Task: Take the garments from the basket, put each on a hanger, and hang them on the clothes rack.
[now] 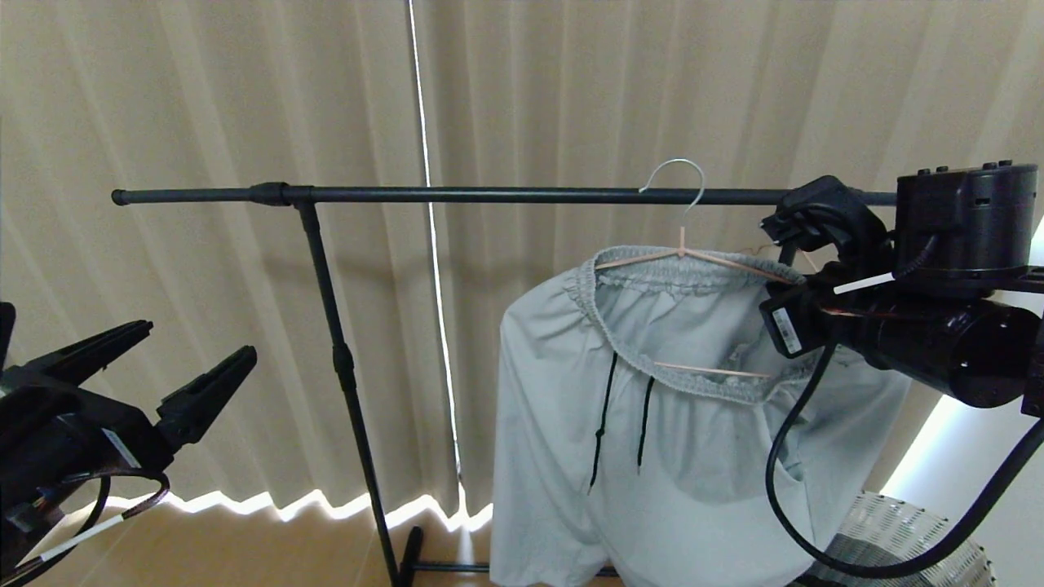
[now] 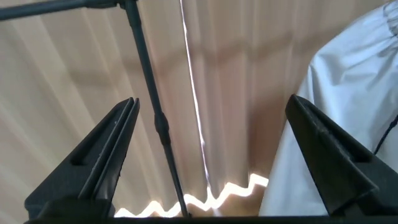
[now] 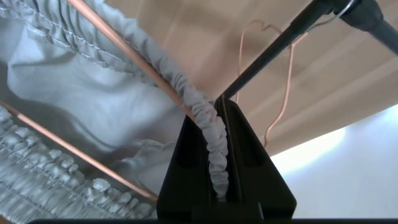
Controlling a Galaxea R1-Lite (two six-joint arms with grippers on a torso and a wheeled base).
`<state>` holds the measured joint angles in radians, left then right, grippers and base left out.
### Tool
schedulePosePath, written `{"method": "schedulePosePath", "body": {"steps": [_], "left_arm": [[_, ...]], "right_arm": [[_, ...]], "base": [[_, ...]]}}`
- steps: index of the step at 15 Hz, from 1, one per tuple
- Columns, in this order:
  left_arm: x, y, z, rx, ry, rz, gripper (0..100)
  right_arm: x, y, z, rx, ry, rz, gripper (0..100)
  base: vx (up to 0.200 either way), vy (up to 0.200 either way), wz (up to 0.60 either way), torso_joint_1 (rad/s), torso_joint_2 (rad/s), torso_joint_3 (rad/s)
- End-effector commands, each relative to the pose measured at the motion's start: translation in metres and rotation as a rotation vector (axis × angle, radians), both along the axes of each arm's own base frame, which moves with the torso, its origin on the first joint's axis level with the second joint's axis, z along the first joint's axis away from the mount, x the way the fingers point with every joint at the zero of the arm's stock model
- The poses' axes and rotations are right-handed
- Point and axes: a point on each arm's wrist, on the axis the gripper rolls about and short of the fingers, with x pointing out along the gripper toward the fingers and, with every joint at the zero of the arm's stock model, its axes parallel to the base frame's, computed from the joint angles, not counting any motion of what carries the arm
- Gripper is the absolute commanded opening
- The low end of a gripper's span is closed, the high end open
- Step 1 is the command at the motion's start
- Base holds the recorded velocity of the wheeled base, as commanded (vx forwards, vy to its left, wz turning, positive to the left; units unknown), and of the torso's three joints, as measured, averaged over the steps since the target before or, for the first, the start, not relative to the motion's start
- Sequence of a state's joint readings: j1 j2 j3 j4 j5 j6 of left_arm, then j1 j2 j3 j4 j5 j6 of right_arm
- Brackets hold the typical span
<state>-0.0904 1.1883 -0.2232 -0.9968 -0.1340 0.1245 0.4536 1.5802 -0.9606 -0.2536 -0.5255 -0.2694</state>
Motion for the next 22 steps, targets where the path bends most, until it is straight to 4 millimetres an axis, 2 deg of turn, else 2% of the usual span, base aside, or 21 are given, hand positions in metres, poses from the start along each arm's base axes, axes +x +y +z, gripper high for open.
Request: {"method": "schedulePosePath", "body": {"steps": [1,7,10,13,18,22], "left_arm": [[0.000,0.000,-0.001,-0.001,0.006,0.000,100],[-0.001,0.000,-0.002,0.003,0.006,0.001,100],[-0.002,0.000,-0.002,0.005,0.006,0.001,100],[-0.003,0.000,-0.002,0.003,0.005,0.001,100],[-0.005,-0.002,-0.001,0.002,-0.004,-0.019,100],[-0.007,-0.004,-0.002,0.003,-0.003,-0.035,100]], "right_arm": [[0.001,0.001,0.000,-0.001,0.001,0.000,0],[0.003,0.002,-0.002,-0.005,0.004,-0.003,0],[0.010,0.006,-0.002,-0.005,0.004,-0.003,0],[0.028,0.013,-0.004,-0.021,-0.001,-0.049,0],[0.054,0.029,-0.024,-0.087,0.022,-0.144,0],[0.055,0.039,-0.030,-0.097,0.035,-0.119,0]], "base": [[0.200,0.000,0.00,-0.007,0.00,0.017],[0.200,0.000,0.00,0.012,0.00,0.002],[0.000,0.000,0.00,0.000,0.00,0.000],[0.000,0.000,0.00,0.000,0.00,0.000],[0.000,0.000,0.00,0.000,0.00,0.000],[0.000,0.000,0.00,0.000,0.00,0.000]]}}
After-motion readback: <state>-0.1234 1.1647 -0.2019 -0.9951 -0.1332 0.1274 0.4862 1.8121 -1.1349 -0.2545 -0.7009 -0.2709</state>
